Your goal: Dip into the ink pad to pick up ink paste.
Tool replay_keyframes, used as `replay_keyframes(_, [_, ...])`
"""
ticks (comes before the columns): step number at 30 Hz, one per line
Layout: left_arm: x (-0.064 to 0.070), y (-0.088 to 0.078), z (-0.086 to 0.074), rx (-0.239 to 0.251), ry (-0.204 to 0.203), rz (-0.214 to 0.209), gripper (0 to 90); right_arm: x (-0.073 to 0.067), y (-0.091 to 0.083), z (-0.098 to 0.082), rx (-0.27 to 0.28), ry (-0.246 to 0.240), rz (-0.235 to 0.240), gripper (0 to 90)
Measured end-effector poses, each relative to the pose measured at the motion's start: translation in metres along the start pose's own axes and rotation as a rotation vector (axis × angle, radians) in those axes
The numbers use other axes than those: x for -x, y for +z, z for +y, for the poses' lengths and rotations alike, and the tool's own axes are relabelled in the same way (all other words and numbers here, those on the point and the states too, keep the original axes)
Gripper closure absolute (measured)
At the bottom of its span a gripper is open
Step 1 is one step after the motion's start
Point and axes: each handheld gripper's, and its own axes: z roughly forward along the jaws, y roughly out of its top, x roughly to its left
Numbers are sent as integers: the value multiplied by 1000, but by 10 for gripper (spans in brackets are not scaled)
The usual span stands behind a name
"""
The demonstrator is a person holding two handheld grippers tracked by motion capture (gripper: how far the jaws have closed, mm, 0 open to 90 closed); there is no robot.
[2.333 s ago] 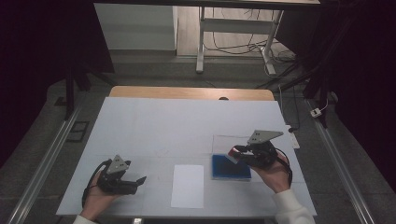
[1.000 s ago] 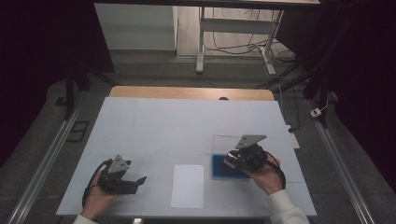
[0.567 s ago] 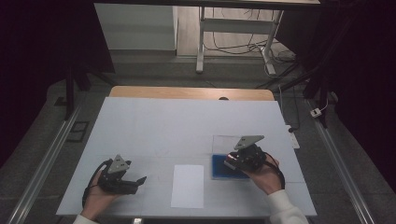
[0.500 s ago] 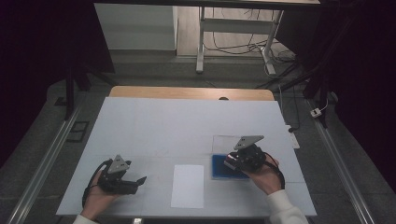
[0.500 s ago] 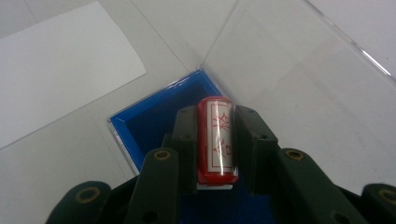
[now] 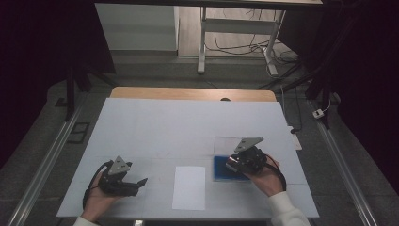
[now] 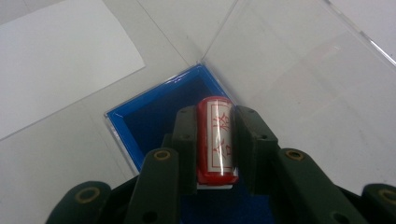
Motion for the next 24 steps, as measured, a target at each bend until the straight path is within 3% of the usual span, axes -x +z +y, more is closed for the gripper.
replay_keyframes(16, [0, 1, 0, -7, 4, -2, 163, -3, 2, 4, -43, -1, -19, 707])
replay_keyframes(24, [1, 0, 0, -5, 4, 2, 163, -3, 5, 4, -65, 24, -25, 708])
